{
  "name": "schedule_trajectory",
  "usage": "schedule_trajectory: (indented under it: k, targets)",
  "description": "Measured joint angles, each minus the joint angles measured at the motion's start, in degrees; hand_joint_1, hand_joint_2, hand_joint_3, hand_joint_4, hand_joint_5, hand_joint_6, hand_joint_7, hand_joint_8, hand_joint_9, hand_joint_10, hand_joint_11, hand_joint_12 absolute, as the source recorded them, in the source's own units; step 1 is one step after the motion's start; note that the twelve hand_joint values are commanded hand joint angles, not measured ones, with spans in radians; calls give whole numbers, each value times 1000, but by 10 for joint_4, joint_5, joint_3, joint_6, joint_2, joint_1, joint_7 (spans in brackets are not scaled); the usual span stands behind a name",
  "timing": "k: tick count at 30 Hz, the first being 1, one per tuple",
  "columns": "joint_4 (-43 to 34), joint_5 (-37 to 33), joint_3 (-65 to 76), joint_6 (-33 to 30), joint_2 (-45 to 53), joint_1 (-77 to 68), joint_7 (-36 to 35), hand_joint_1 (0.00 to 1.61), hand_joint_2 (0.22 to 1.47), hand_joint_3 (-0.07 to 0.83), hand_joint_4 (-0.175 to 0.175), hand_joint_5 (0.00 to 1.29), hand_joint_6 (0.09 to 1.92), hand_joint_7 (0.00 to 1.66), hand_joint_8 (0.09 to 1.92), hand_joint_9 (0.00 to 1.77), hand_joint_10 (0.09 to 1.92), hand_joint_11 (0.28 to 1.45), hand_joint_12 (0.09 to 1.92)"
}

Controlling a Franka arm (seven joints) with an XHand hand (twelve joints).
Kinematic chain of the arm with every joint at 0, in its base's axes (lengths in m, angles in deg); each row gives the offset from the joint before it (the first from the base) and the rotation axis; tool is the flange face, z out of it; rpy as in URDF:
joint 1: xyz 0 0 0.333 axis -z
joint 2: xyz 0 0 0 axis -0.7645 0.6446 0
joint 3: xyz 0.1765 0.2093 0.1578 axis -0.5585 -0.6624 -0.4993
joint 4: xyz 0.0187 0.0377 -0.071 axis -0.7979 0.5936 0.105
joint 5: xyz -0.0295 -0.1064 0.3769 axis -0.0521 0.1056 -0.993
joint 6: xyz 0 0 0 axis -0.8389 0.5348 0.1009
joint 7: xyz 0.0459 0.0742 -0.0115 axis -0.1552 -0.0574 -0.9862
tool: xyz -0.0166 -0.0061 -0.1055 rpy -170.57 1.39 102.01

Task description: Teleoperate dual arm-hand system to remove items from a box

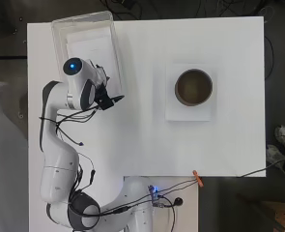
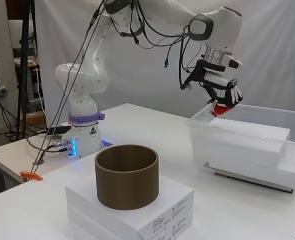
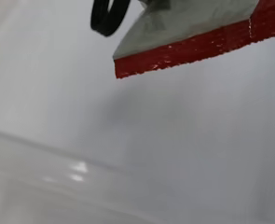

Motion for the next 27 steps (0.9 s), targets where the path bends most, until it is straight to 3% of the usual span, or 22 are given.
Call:
schedule_trajectory:
  k: [5, 7, 11, 14, 18, 24, 27]
  targets:
    - [44, -26, 177, 12, -20, -121, -42, 1222, 1242, 11, 175, 736, 1920, 1007, 1920, 1288, 1920, 1116, 1881]
    - [77, -23, 252, 23, -34, -179, -43, 1165, 1243, 9, 175, 752, 1902, 1022, 1920, 1302, 1920, 1126, 1893]
    - [180, 8, 434, 20, -60, -297, -47, 1115, 1237, 1, 175, 799, 1869, 1042, 1920, 1316, 1920, 1133, 1917]
    - [215, 51, 522, -9, -43, -306, -69, 1139, 1223, -5, 175, 836, 1894, 1060, 1920, 1328, 1920, 1148, 1920]
    - [213, 141, 591, -67, 59, -307, -96, 1153, 1212, -4, 175, 842, 1874, 1077, 1920, 1326, 1920, 1136, 1920]
    - [140, 258, 696, -117, 266, -329, -122, 1118, 1221, 2, 175, 813, 1695, 1061, 1920, 1298, 1920, 1072, 1920]
    - [106, 297, 733, -143, 332, -338, -130, 1119, 1230, 3, 175, 787, 1828, 1053, 1920, 1269, 1920, 1029, 1920]
